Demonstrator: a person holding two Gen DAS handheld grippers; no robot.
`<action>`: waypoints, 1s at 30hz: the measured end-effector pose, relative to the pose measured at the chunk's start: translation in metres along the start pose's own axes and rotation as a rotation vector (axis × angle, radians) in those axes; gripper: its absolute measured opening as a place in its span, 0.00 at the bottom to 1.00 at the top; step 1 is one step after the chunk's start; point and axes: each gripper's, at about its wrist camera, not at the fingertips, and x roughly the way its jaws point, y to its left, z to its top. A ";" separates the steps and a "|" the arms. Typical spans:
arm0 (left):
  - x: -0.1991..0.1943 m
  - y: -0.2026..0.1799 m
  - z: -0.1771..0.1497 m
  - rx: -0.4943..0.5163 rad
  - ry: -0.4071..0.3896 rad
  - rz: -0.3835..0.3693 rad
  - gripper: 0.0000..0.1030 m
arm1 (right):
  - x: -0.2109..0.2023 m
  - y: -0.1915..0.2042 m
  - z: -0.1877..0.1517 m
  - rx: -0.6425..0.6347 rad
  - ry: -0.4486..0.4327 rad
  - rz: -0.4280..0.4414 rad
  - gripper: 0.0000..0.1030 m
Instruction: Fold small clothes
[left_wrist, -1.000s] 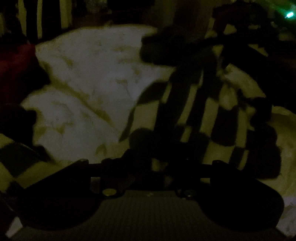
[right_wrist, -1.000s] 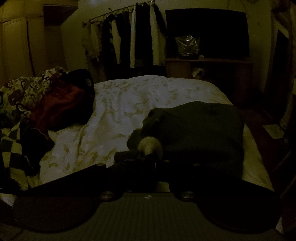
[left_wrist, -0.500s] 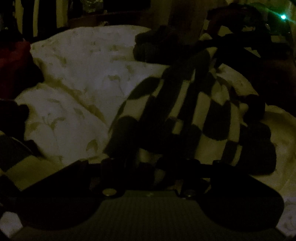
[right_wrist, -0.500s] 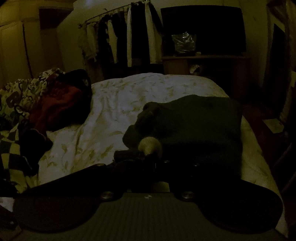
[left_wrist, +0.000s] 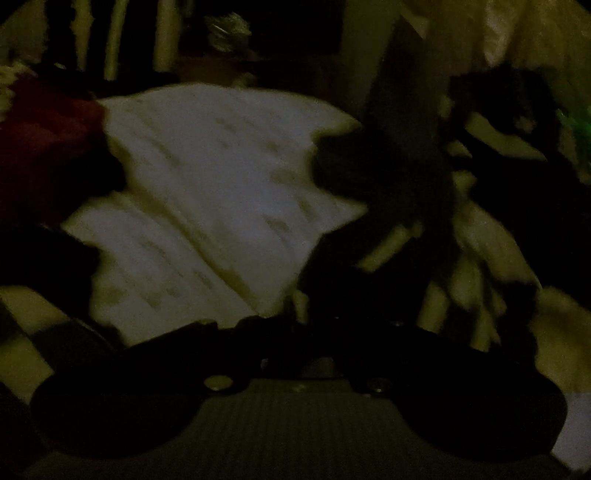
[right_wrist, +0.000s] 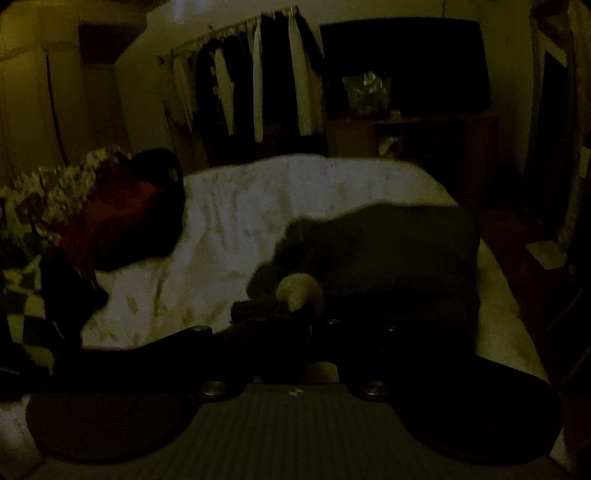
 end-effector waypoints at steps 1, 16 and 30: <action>-0.001 0.006 0.011 -0.008 -0.015 0.018 0.06 | -0.001 0.002 0.005 0.001 -0.015 0.006 0.10; 0.115 0.043 0.080 -0.036 0.009 0.268 0.72 | 0.077 0.026 0.029 -0.161 -0.050 -0.174 0.11; -0.005 0.017 0.015 -0.047 -0.040 0.177 1.00 | -0.041 0.064 -0.022 -0.098 -0.037 -0.069 0.96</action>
